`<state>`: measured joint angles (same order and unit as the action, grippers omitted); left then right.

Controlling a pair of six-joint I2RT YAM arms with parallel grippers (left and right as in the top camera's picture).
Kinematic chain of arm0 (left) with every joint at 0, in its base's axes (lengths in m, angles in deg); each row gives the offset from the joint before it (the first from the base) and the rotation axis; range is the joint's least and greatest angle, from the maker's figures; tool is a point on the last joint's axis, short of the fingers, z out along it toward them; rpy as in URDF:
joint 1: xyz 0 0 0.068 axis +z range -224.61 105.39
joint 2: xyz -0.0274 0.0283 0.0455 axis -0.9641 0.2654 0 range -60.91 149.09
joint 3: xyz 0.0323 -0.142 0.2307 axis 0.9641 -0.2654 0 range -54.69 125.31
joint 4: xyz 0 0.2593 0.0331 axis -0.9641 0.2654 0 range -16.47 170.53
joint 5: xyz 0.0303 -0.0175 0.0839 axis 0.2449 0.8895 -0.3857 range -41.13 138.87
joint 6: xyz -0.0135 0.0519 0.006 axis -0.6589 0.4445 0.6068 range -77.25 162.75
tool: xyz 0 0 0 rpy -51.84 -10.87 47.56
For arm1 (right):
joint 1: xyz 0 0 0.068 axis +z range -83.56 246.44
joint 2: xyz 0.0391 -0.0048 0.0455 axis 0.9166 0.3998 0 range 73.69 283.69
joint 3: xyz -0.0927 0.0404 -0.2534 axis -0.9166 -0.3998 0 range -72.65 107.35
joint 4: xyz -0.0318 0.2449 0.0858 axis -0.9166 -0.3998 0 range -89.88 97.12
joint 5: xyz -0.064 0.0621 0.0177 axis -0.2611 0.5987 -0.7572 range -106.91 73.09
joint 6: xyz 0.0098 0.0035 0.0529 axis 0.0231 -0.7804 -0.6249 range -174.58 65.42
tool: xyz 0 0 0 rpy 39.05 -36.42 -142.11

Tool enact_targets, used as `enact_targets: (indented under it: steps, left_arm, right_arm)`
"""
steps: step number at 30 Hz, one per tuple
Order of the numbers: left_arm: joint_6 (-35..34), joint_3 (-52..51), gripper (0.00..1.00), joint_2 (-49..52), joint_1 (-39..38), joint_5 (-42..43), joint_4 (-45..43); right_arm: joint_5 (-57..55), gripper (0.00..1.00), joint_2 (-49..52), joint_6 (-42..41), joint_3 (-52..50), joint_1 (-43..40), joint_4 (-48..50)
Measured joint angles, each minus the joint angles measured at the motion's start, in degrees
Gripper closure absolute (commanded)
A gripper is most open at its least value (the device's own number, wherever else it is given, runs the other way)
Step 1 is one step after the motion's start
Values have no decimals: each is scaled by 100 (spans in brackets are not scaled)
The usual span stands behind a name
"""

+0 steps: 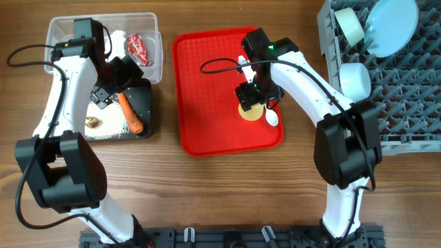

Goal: Sort waste into correct bins and load items into the dishwasher rack

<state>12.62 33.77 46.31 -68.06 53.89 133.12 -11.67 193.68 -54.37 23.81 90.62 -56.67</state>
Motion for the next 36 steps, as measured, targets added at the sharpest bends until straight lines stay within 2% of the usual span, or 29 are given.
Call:
enact_targets:
  steps: [11,15,22,29,36]
  left_arm:
    - [0,0,0,0,0,0,0]
    - [0,0,0,2,0,0,0]
    - [-2,0,0,0,0,0,0]
    - [-2,0,0,2,0,0,0]
    - [0,0,0,2,0,0,0]
  right_arm:
    - [92,19,0,-11,-2,0,238]
    - [120,29,0,-22,-2,0,258]
    - [136,37,-11,-11,-2,0,201]
    - [136,37,-42,-9,0,0,120]
    - [136,37,-87,-9,229,-17,-442]
